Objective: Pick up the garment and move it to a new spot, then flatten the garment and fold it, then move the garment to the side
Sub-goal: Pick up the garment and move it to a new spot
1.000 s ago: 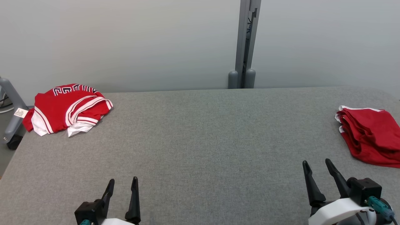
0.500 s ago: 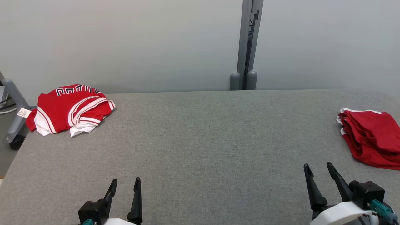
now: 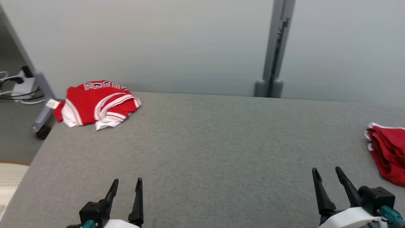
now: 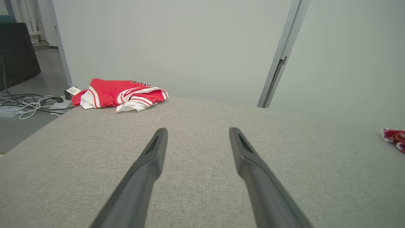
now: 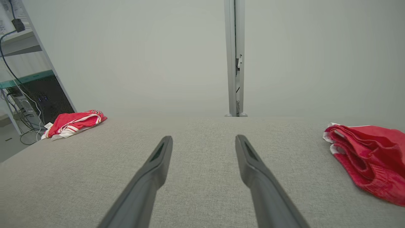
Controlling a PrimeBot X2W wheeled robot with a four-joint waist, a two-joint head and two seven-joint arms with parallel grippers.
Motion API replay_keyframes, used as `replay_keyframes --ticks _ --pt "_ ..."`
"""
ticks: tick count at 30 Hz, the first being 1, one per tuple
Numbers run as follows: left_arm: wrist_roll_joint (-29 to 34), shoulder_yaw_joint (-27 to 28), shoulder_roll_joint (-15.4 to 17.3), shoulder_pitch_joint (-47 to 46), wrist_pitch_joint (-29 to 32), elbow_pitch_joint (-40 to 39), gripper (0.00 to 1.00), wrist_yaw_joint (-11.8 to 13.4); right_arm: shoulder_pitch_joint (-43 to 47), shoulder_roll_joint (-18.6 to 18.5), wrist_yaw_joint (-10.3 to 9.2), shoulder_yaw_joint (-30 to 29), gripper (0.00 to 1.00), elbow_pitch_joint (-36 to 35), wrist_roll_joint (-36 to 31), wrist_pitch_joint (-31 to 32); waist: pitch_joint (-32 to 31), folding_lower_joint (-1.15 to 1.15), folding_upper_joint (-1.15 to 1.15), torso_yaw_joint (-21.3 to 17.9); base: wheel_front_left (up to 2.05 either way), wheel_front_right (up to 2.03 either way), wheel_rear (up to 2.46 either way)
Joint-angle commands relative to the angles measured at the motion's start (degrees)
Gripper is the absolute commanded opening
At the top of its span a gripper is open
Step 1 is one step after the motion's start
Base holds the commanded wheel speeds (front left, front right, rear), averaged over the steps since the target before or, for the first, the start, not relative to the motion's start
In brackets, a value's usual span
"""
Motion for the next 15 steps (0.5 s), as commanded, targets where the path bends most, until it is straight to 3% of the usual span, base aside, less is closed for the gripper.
replay_keyframes --ticks 1,11,15 --pt "0.4 0.4 0.8 -1.2 -0.2 -0.3 1.0 0.2 0.4 -0.3 0.01 0.1 1.0 -0.2 0.7 -0.6 -0.3 0.0 0.0 4.3 0.0 0.0 0.0" --pt "0.2 1.3 2.7 -0.6 0.1 -1.8 1.0 0.7 -1.5 -0.3 0.01 1.3 1.0 0.9 2.0 -2.1 1.1 0.0 0.0 17.4 0.0 0.0 0.0" --pt "-0.2 1.8 2.6 -0.2 0.0 -2.3 1.0 1.1 -2.6 -0.3 0.01 1.8 1.0 1.1 1.8 -2.1 2.2 0.0 0.0 19.5 0.0 0.0 0.0"
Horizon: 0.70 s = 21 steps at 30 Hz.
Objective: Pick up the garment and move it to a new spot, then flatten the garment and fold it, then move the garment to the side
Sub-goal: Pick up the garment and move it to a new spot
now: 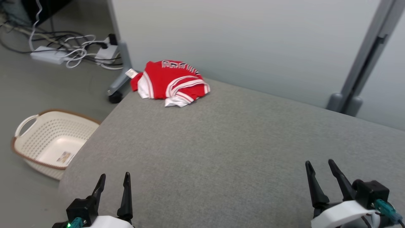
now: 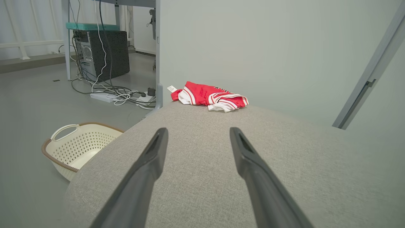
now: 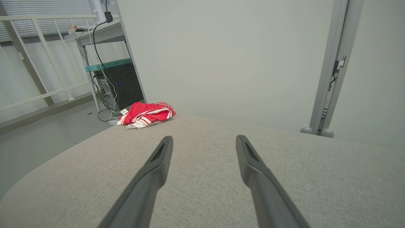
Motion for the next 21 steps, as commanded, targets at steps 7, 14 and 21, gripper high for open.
replay_keyframes --ticks 7,14,21 --pt "-0.3 1.6 -0.6 0.9 -0.4 -1.8 1.0 1.1 -3.8 -0.3 0.01 1.0 1.0 1.0 -1.2 0.2 3.4 0.0 0.0 4.1 0.0 0.0 0.0" --pt "-0.2 2.4 -1.2 1.2 -0.4 -2.4 1.0 0.7 -4.4 -0.4 0.01 0.1 1.0 0.8 -1.8 0.0 3.8 0.0 0.0 4.4 0.0 0.0 0.0" --pt "-0.5 2.6 0.0 -2.7 0.0 -2.6 1.0 -0.8 -3.2 -0.3 0.01 -3.4 1.0 -1.7 -3.3 0.6 6.0 0.0 0.0 3.9 0.0 0.0 0.0"
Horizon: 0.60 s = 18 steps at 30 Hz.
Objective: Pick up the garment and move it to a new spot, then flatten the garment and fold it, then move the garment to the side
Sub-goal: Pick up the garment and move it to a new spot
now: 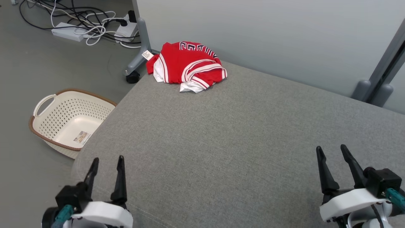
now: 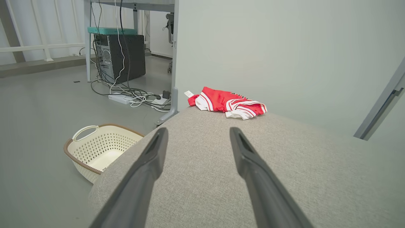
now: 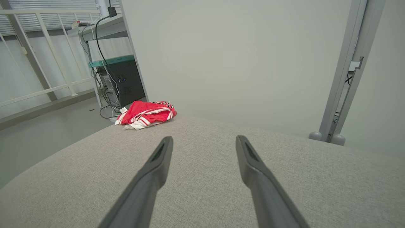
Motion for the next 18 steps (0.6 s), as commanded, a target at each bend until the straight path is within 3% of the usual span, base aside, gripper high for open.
replay_keyframes --ticks 1,11,18 --pt "-0.1 0.6 0.8 -2.3 0.0 -0.5 1.0 -0.3 -0.4 -0.4 0.01 -0.4 1.0 -1.2 -0.7 0.6 2.3 0.0 0.0 -1.5 0.0 0.0 0.0" --pt "0.6 4.6 6.5 -20.2 0.9 -1.5 1.0 -2.4 -6.5 -0.4 0.01 -0.9 1.0 -10.0 -5.7 5.3 14.8 0.0 0.0 -9.1 0.0 0.0 0.0" --pt "1.2 5.1 12.2 -38.6 7.5 4.7 1.0 -5.7 -11.5 -0.4 0.01 -0.4 1.0 -15.7 -8.1 7.2 22.6 0.0 0.0 -14.7 0.0 0.0 0.0"
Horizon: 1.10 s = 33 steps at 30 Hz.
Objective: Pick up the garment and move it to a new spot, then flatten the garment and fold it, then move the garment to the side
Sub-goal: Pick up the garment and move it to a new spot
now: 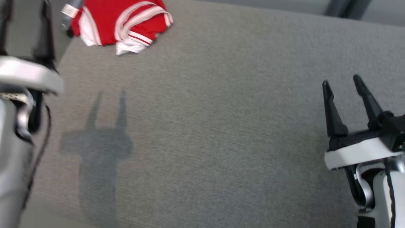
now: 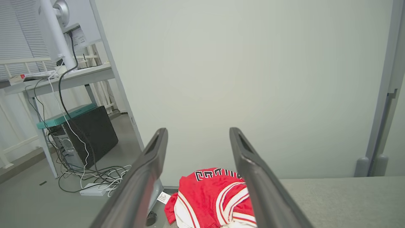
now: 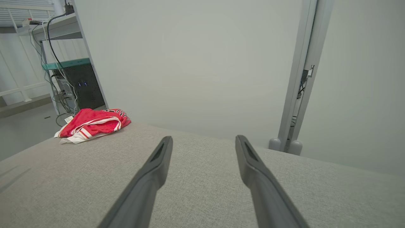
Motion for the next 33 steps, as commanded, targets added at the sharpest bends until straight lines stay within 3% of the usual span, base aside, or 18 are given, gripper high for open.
replay_keyframes --ticks 1,8,13,16,29,30,31,32,33 --pt "0.2 0.6 1.9 -4.8 1.6 2.5 1.0 -0.8 -2.0 -0.4 0.01 0.1 1.0 -1.6 -0.7 0.6 6.3 0.0 0.0 -5.3 0.0 0.0 0.0" --pt "1.4 -2.0 5.0 -18.0 9.5 15.4 1.0 -4.1 -5.7 -0.3 0.01 0.7 1.0 -7.2 -2.5 0.5 12.4 0.0 0.0 -9.6 0.0 0.0 0.0" --pt "0.9 -2.8 5.3 -24.3 13.4 25.2 1.0 -5.5 -6.6 -0.4 0.01 2.2 1.0 -10.9 -3.0 1.1 16.0 0.0 0.0 -13.0 0.0 0.0 0.0" --pt "-0.7 -1.4 4.8 -26.9 15.1 30.2 1.0 -4.2 -7.0 -0.6 0.01 2.2 1.0 -12.9 -3.5 1.5 18.0 0.0 0.0 -14.3 0.0 0.0 0.0" --pt "-0.4 -2.5 4.8 -31.2 15.7 43.8 1.0 -2.9 -6.4 -0.6 0.01 0.4 1.0 -15.5 -3.4 0.4 22.1 0.0 0.0 -16.3 0.0 0.0 0.0" --pt "-0.4 -2.6 4.8 -31.0 15.7 44.4 0.86 -2.9 -6.4 -0.6 0.01 0.4 1.0 -15.3 -3.4 0.2 22.1 0.0 0.0 -16.4 0.0 0.0 0.0" --pt "-0.5 -2.8 4.8 -31.1 15.4 45.5 0.25 -3.0 -6.3 -0.6 0.01 -0.1 1.0 -15.1 -3.3 -0.3 21.7 0.0 0.0 -16.5 0.0 0.0 0.0" --pt "-0.6 -2.9 4.7 -31.3 15.3 46.0 0.0 -3.0 -6.2 -0.5 0.01 -0.3 1.0 -14.8 -3.5 -0.6 21.4 0.0 0.0 -16.5 0.0 0.0 0.0" --pt "-0.4 -3.1 4.6 -31.5 15.0 46.2 0.0 -3.1 -6.1 -0.5 0.01 -0.6 1.0 -14.6 -3.6 -0.8 21.2 0.0 0.0 -16.4 0.0 0.0 0.0"
